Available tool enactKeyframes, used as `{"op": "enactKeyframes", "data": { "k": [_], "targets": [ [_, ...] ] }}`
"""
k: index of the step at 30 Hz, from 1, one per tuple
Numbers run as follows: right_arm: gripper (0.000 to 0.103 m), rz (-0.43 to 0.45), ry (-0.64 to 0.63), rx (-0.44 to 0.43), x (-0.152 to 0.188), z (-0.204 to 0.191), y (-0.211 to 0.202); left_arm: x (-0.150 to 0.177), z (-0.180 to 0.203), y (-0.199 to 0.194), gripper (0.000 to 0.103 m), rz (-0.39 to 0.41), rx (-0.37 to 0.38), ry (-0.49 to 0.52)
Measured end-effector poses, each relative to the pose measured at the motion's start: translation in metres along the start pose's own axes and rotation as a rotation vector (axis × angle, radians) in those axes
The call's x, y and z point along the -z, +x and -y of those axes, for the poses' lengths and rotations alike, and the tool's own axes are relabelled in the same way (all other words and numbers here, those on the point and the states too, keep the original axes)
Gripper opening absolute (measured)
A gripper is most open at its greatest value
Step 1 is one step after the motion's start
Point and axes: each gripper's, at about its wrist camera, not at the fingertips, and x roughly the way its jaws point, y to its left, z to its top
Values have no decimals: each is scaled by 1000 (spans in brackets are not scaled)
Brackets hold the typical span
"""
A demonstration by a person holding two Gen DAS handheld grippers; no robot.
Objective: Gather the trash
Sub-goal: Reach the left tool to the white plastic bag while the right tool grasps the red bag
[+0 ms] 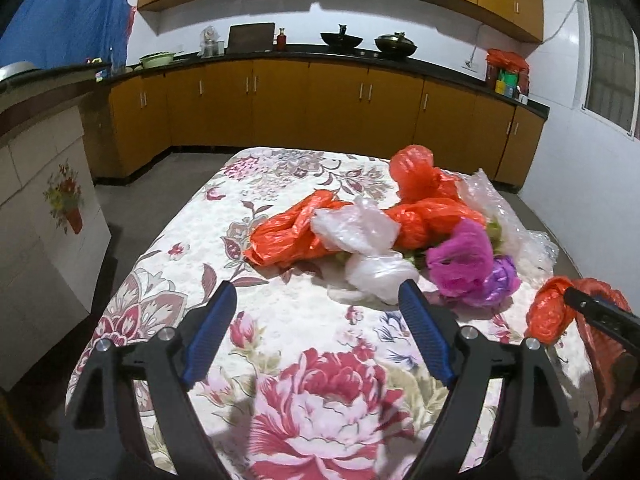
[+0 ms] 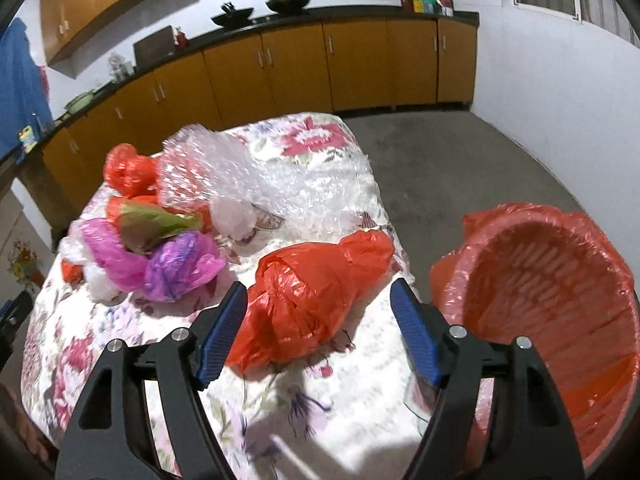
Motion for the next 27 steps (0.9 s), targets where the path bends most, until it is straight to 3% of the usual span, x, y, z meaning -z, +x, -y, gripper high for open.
{"op": "enactKeyframes", "data": {
  "k": [12, 17, 27],
  "targets": [
    [77, -63, -25, -14, 3, -14, 27, 1, 1, 25, 82, -50, 35, -23],
    [60, -66, -65, -42, 6, -20, 29, -2, 9, 36, 82, -66, 52, -27],
    [55, -63, -73, -74, 15, -11, 7, -16, 33, 82, 81, -147, 63, -63]
  ]
}}
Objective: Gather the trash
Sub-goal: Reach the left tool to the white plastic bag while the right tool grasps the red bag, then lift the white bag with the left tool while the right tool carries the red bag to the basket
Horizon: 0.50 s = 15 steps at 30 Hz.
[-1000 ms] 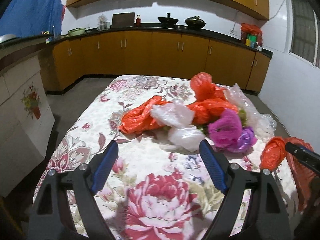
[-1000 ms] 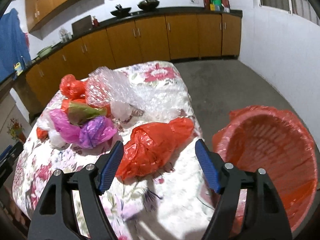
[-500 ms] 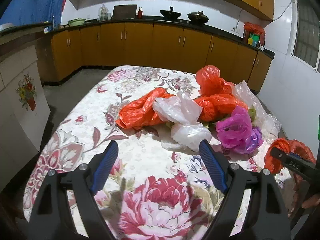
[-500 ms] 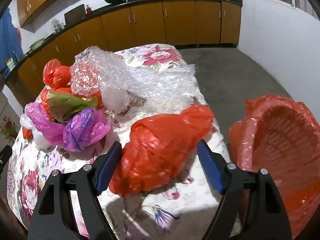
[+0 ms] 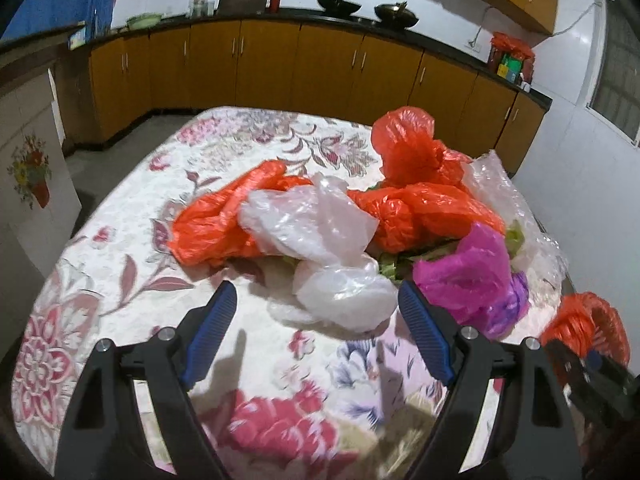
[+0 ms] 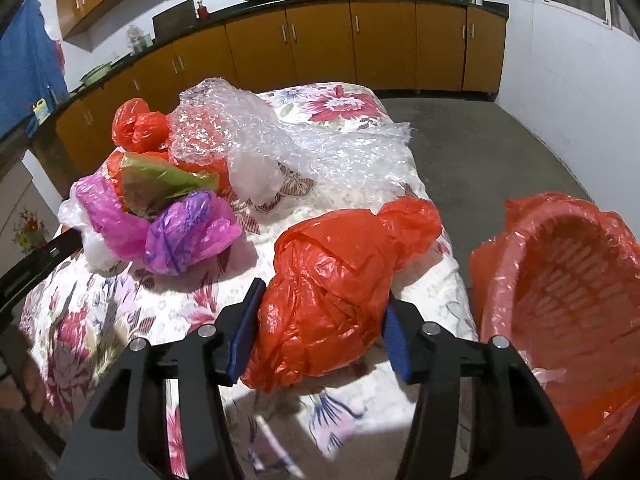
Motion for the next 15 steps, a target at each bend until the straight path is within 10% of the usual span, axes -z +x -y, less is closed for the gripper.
{"op": "enactKeyframes", "data": {
  "k": [10, 15],
  "targets": [
    [55, -3, 6, -9, 2, 8, -3, -5, 8, 32, 61, -85, 3, -3],
    [55, -4, 7, -10, 6, 9, -5, 0, 9, 37, 29, -114, 36, 4]
  ]
}}
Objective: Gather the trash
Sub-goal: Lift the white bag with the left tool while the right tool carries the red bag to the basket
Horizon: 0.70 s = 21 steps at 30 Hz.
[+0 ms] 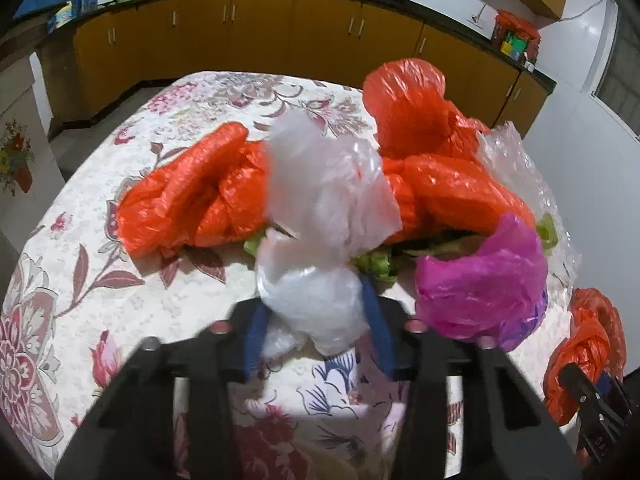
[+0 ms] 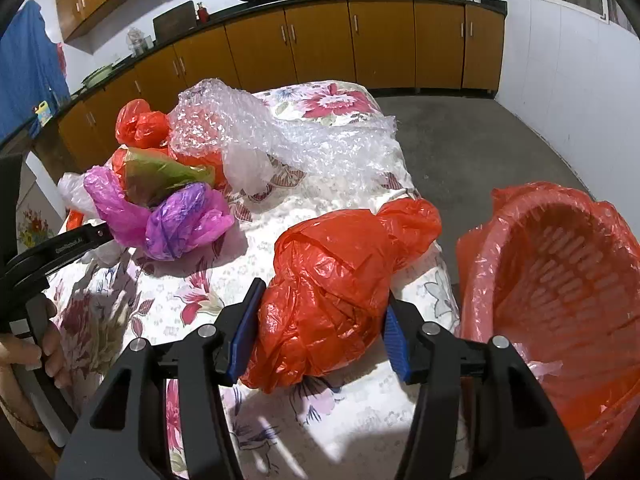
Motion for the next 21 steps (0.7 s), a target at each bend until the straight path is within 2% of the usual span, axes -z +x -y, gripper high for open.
{"op": "enactKeyframes", "data": {
  "k": [6, 21],
  "targets": [
    [55, 5, -1, -2, 3, 1, -5, 5, -3, -5, 22, 9, 21, 4],
    [55, 79, -32, -13, 9, 6, -48, 32, -12, -63, 22, 63, 56, 36]
  ]
}}
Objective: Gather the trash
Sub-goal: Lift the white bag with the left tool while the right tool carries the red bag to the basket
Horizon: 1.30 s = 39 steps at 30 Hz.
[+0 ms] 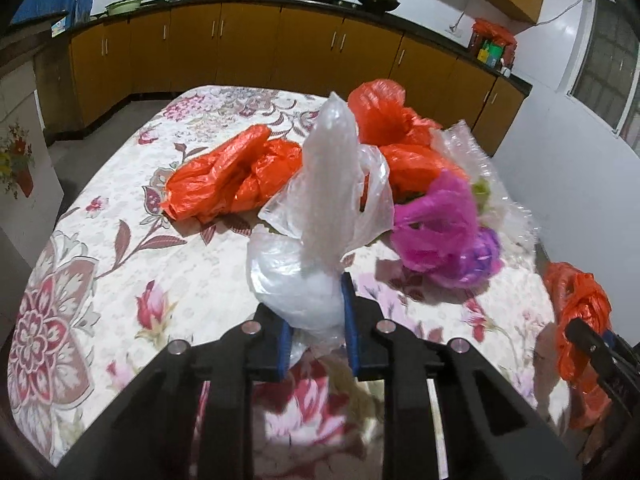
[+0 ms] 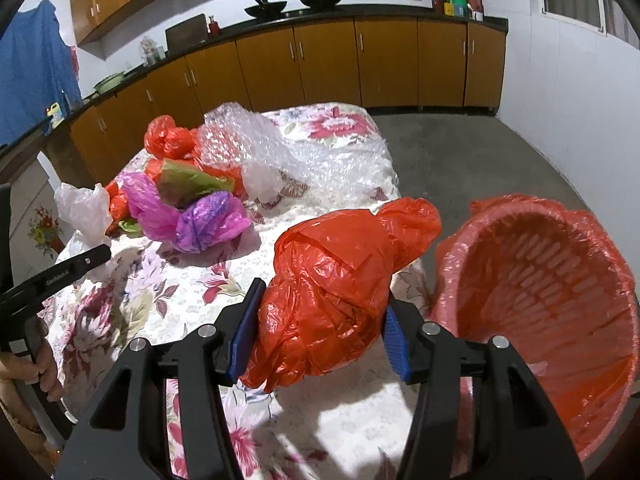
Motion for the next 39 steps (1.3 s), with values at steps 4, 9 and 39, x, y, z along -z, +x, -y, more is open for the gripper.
{"op": "enactKeyframes", "data": {
  "k": [4, 9, 39],
  "targets": [
    [55, 26, 3, 6, -1, 6, -15, 1, 13, -24, 22, 33, 26, 23],
    [55, 64, 10, 28, -2, 17, -37, -1, 30, -47, 22, 65, 70, 50],
    [55, 156, 174, 181, 11, 120, -104, 29, 200, -66, 22, -5, 363, 303]
  ]
}}
